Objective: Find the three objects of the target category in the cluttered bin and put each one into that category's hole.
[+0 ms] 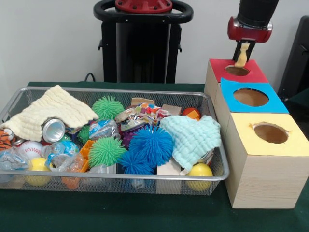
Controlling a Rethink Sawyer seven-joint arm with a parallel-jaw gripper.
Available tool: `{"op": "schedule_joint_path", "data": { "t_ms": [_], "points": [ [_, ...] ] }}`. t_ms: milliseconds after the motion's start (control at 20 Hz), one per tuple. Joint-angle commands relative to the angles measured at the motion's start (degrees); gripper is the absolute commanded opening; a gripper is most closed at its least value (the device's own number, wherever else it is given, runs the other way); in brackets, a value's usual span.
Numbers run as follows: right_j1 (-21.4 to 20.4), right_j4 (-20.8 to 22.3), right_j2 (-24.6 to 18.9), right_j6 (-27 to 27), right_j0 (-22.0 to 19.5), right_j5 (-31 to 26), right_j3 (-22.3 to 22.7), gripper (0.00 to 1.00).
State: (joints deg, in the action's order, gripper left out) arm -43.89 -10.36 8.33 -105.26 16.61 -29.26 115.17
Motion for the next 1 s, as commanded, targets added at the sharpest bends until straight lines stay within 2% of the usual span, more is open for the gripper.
{"op": "schedule_joint_path", "data": {
  "t_ms": [50, 250, 700, 1000],
  "points": [
    [6.0, -1.1, -1.3, -11.5, -3.2, 8.7, -2.9, 0.0],
    [6.0, -0.9, -1.2, -11.5, -3.2, 8.5, -3.1, 0.0],
    [9.8, 0.6, -2.5, -10.1, -5.6, 16.5, -2.2, 0.0],
    [11.4, 0.0, -2.7, -10.2, -5.4, 18.5, -2.5, 0.0]
  ]
}}
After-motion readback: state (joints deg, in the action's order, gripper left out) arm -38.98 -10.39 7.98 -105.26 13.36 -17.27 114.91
